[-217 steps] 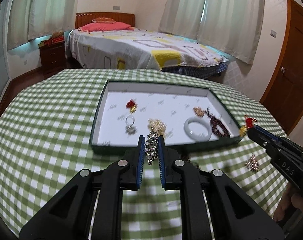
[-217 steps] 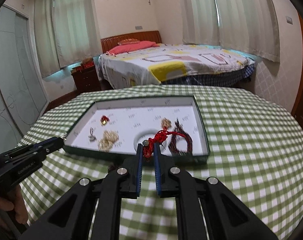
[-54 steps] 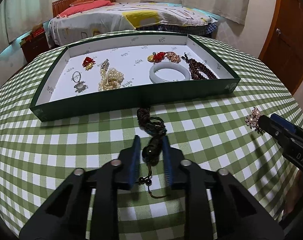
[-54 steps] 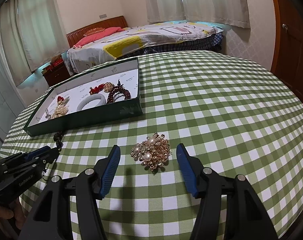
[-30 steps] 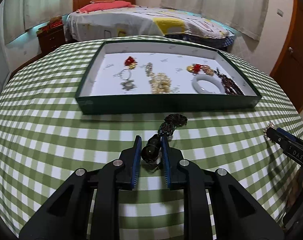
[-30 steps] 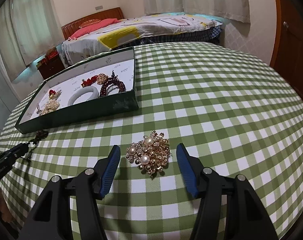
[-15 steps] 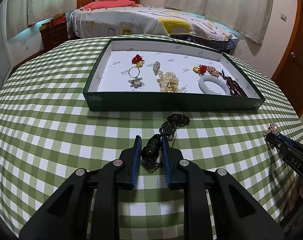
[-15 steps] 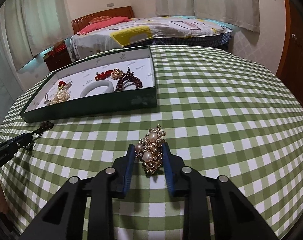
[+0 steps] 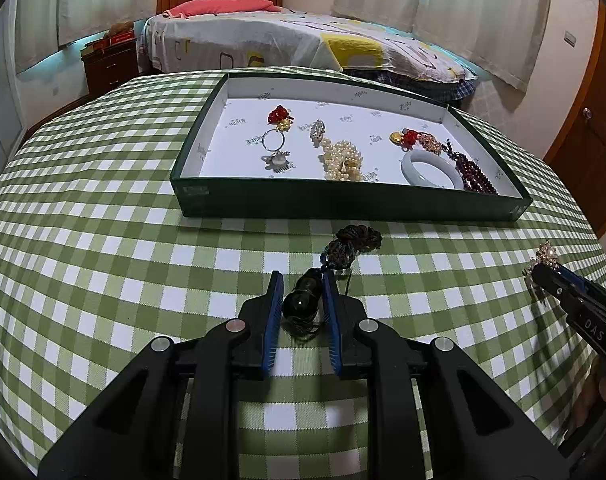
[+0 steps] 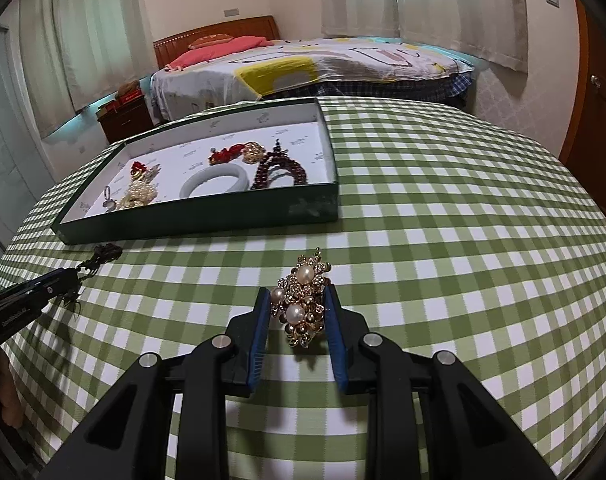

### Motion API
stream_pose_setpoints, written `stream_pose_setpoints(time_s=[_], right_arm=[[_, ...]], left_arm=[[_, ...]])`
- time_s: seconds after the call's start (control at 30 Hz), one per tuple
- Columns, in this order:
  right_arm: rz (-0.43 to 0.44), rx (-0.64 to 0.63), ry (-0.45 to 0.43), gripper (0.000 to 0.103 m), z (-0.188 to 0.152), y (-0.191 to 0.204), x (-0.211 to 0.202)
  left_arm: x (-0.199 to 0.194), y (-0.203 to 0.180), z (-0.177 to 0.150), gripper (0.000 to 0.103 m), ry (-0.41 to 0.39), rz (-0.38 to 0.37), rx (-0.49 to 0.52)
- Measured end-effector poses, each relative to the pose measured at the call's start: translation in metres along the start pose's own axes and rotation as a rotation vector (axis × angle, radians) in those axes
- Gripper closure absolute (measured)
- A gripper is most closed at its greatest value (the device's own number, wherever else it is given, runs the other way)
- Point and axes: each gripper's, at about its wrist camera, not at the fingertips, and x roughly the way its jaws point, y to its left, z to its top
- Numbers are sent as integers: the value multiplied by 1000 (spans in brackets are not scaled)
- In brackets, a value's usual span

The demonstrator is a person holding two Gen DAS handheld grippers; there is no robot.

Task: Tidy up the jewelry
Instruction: 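Carry the black pendant and pearl cluster brooch over the green box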

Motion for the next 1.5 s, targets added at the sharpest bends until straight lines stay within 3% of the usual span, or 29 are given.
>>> stream_pose_setpoints(time_s=[0.93,1.5], right_arm=[[41,-26,9,75,1,18,4],[62,-49,-49,75,18,32,-9]], left_arm=[[0,-6,-4,84,-2,-4,23],[-33,-11,13,84,-113,-14,29]])
